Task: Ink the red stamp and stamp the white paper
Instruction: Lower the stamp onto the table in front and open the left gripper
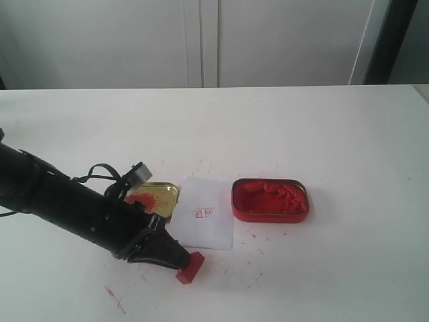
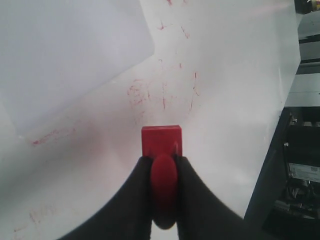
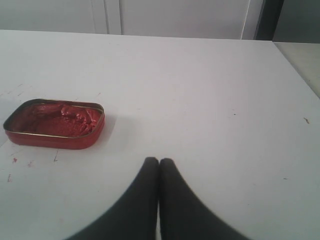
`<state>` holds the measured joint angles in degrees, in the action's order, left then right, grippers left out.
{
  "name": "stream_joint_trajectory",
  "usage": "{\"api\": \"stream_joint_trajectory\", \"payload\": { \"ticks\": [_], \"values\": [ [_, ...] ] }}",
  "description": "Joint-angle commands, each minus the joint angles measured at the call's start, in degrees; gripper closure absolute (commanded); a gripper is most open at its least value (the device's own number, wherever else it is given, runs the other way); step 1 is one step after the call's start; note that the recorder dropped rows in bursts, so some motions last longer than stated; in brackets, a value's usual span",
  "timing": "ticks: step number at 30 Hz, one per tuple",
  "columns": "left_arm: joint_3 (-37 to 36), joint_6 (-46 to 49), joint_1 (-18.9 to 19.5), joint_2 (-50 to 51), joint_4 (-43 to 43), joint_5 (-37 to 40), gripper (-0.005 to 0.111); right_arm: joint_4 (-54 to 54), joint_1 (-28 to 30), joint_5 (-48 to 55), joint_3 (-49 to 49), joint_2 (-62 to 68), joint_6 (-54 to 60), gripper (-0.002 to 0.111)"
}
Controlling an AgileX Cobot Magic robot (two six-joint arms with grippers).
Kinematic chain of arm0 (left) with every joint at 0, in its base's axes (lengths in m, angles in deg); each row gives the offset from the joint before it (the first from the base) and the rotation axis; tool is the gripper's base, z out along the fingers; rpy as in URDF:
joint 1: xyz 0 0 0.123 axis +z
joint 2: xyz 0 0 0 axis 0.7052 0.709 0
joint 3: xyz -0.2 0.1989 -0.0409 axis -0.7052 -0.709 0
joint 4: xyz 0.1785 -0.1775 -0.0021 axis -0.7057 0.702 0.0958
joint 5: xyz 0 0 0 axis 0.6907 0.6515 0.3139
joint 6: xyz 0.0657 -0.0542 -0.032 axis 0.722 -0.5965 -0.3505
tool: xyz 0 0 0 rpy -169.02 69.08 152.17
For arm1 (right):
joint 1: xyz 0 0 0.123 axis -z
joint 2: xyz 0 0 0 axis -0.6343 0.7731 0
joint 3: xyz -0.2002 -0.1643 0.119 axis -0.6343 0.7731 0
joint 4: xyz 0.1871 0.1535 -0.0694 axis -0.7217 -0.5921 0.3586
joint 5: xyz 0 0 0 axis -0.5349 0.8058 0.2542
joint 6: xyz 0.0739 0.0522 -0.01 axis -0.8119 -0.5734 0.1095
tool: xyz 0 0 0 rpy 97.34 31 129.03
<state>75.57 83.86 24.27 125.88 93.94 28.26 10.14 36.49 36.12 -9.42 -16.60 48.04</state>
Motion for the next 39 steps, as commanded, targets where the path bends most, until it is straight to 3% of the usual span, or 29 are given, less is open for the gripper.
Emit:
{"api": "stream_joint_trajectory", "payload": {
  "ticks": [1, 12, 20, 30, 39],
  "values": [
    [-0.5, 0.3, -0.3, 0.0, 0.6, 0.7, 0.107, 0.0, -0.1, -0.8, 0.3, -0.3, 0.2, 0.108],
    [-0.5, 0.1, -0.3, 0.6, 0.2, 0.0, 0.105, 0.0, -0.1, -0.8, 0.3, -0.3, 0.2, 0.108],
    [-0.5, 0.1, -0.3, 0.6, 0.2, -0.7, 0.075, 0.0, -0.1, -0.8, 0.3, -0.3, 0.2, 0.108],
    [-0.5, -0.1, -0.2, 0.6, 0.6, -1.2, 0.074, 0.0, -0.1, -0.8, 0.3, -0.3, 0.2, 0.108],
    [-0.3, -0.1, -0.2, -0.4, 0.2, -3.7, 0.066, 0.0, -0.1, -0.8, 0.3, -0.3, 0.2, 0.108]
  ]
}}
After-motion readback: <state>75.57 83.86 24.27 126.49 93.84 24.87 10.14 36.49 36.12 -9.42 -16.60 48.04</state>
